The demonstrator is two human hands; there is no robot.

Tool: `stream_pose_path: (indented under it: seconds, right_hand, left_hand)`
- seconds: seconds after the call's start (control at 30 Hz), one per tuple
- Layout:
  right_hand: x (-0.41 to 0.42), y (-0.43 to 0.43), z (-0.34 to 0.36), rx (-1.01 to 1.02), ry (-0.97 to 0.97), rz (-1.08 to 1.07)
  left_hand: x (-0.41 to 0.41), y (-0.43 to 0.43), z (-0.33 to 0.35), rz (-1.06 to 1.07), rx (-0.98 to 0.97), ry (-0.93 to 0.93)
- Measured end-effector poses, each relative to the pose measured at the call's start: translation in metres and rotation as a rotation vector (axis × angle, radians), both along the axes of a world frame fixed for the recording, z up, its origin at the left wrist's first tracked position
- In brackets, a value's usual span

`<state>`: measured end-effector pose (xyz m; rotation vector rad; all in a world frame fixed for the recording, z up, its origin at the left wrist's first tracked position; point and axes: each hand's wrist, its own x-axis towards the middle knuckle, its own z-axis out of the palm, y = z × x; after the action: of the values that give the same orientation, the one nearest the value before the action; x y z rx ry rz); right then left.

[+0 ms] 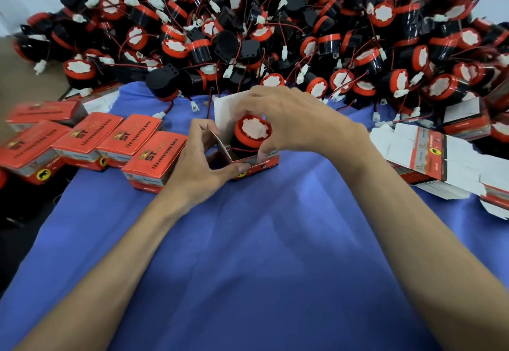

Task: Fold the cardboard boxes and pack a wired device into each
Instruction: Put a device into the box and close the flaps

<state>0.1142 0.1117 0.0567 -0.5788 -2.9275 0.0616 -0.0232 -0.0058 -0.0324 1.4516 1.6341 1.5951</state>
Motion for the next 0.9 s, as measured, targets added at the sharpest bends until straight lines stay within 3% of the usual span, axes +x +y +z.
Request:
stream_pose_path:
  seconds: [0.4,0.6,0.73,0.9]
  right_hand:
    - [0.004,-0.011,-0.018,0.231,-0.067,-0.060]
    - [0.005,-0.015,-0.022,0.273,-0.031,-0.012]
    - [0.008,-0.019,-0.025,0.197,0.045,-0.086]
    - [0.014,-0.015,-0.028,0.252,0.033,-0.143]
  left_hand:
    - [0.003,-0.001,-0.002,-0.003,-0.012,0.067]
    - [0.011,-0.002,-0.001,0.144,0.159,0.523]
    - [0.012,-0.003,0.000,0.208,0.164,0.606]
    - [0.010,-0.001,-0.006,0.153,0.137,0.710]
